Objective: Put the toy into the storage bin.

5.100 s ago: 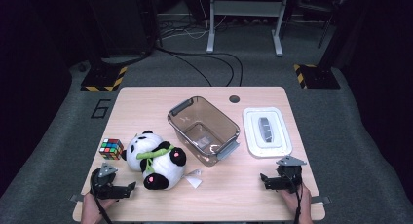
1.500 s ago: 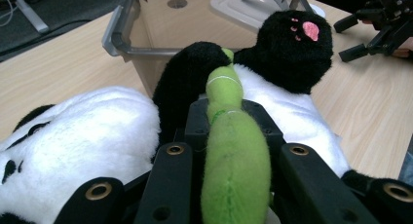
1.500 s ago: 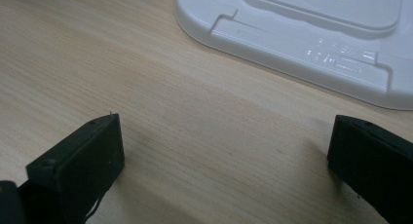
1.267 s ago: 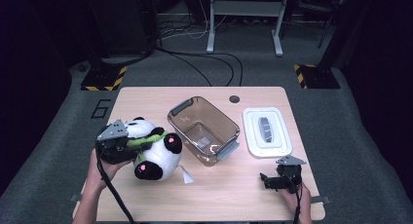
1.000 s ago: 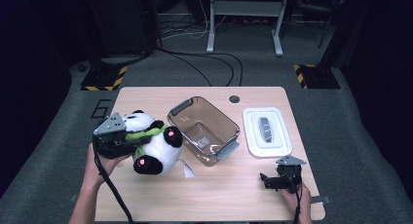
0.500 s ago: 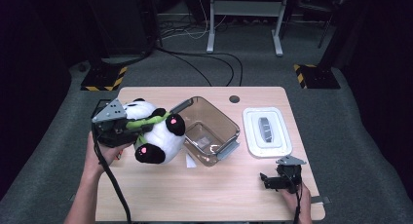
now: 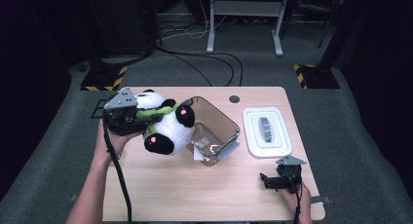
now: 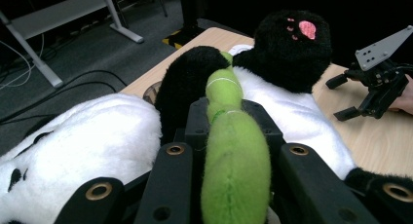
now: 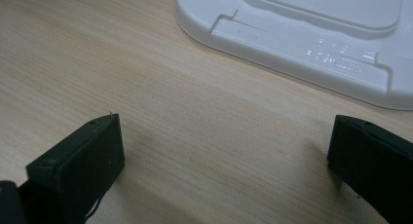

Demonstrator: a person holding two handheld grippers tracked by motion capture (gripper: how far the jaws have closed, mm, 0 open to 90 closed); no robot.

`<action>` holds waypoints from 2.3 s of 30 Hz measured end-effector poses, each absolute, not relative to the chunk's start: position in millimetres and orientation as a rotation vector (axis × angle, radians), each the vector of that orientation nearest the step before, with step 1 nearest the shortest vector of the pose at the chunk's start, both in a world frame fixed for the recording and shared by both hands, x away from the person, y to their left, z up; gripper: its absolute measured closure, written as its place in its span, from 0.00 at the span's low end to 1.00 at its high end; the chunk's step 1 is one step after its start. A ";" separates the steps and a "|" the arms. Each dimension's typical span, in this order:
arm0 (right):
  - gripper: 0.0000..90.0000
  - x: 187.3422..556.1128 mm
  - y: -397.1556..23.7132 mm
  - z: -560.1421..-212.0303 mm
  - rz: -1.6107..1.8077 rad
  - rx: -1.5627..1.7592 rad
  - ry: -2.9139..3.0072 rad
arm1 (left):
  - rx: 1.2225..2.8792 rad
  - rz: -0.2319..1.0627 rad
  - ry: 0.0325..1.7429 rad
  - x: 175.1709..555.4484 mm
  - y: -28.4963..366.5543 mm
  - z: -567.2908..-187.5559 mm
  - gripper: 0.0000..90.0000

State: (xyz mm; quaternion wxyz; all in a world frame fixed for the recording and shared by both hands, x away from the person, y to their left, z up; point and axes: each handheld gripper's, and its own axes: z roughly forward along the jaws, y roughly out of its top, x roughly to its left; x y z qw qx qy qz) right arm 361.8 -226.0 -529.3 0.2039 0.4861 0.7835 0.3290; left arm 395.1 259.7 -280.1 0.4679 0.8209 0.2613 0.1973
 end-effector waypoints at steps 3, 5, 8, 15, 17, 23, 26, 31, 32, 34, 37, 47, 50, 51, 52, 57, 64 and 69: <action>0.00 361.9 -226.1 -529.3 0.918 1.355 2.186 | 2.017 0.483 0.627 400.0 254.3 -278.4 0.84; 0.00 362.1 -226.2 -529.3 0.919 1.353 2.187 | 2.011 0.473 0.621 404.1 251.6 -278.2 0.84; 0.00 362.0 -226.1 -529.3 0.919 1.353 2.187 | 2.016 0.465 0.611 410.2 247.2 -277.3 0.84; 0.00 362.0 -226.2 -529.3 0.918 1.353 2.187 | 2.028 0.457 0.597 418.6 237.2 -274.1 0.84; 0.00 362.1 -226.2 -529.4 0.919 1.353 2.187 | 2.027 0.458 0.588 421.2 233.2 -273.5 0.84; 0.00 362.1 -226.2 -529.3 0.919 1.352 2.187 | 2.043 0.447 0.578 434.3 217.7 -275.6 0.84; 0.00 362.2 -226.3 -529.4 0.917 1.350 2.187 | 2.045 0.445 0.566 438.1 210.8 -277.2 0.84; 0.00 362.1 -226.3 -529.4 0.919 1.352 2.187 | 2.045 0.424 0.555 444.4 200.2 -283.5 0.83; 0.00 362.2 -226.3 -529.4 0.917 1.351 2.187 | 2.046 0.425 0.553 445.7 198.2 -285.1 0.84; 0.00 362.1 -226.3 -529.4 0.919 1.352 2.187 | 2.048 0.421 0.554 447.1 196.2 -286.6 0.84; 0.00 362.1 -226.3 -529.4 0.919 1.352 2.187 | 2.059 0.419 0.541 453.5 187.4 -291.8 0.84; 0.00 362.3 -226.5 -529.3 0.917 1.352 2.187 | 2.060 0.401 0.545 461.8 173.9 -302.1 0.83; 0.00 362.2 -226.4 -529.4 0.917 1.352 2.186 | 2.069 0.391 0.535 464.7 168.7 -308.5 0.83; 0.00 362.2 -226.4 -529.3 0.917 1.352 2.187 | 2.072 0.386 0.534 465.2 167.0 -310.6 0.83; 0.00 362.3 -226.4 -529.4 0.917 1.352 2.186 | 2.074 0.380 0.534 465.9 164.8 -313.3 0.83; 0.00 362.2 -226.1 -529.4 0.920 1.357 2.183 | 2.082 0.343 0.546 469.3 156.3 -324.4 0.83; 0.00 362.2 -226.1 -529.3 0.920 1.358 2.183 | 2.087 0.315 0.570 473.2 150.0 -336.2 0.83; 0.00 362.2 -226.2 -529.3 0.919 1.358 2.183 | 2.103 0.310 0.571 475.5 145.9 -340.9 0.83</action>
